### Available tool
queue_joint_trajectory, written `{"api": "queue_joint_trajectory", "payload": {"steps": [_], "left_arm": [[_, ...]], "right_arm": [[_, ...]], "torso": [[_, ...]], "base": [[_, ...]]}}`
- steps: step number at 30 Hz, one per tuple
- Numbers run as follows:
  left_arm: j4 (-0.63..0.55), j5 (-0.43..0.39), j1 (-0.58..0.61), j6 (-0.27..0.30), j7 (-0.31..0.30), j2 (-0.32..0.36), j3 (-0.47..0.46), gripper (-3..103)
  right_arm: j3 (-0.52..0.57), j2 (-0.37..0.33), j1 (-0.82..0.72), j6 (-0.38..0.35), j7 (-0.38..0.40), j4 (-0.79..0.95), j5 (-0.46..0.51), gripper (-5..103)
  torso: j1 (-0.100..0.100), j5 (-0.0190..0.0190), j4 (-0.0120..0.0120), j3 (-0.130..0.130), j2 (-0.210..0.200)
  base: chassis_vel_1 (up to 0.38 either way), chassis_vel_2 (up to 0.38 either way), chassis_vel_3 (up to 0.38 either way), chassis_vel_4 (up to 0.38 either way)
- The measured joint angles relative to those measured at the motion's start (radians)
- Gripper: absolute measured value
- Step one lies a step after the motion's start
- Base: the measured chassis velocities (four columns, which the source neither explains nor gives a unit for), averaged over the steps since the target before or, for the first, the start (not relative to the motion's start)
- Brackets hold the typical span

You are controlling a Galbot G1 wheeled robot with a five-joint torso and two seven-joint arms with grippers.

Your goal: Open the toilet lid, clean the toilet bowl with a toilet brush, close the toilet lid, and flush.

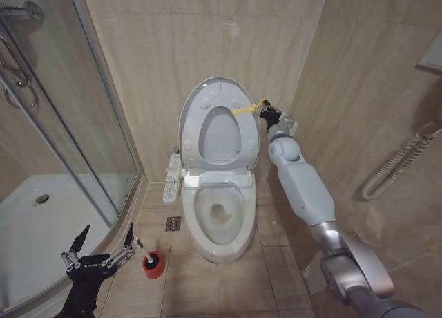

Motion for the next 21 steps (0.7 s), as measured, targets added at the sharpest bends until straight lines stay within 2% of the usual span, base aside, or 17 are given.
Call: {"api": "queue_joint_trajectory", "payload": {"steps": [12,21], "left_arm": [[0.000,0.000,0.000,0.000,0.000,0.000,0.000,100],[0.000,0.000,0.000,0.000,0.000,0.000,0.000,100]], "right_arm": [[-0.017,0.028,0.050,0.000,0.004,-0.067,-0.011,0],[-0.025,0.002,0.038,-0.010,0.013,-0.030,-0.003,0]], "torso": [[0.000,-0.0001,-0.0002,0.000,0.000],[0.000,-0.0001,0.0003,0.000,0.000]], "base": [[0.000,0.000,0.000,0.000],[0.000,0.000,0.000,0.000]]}}
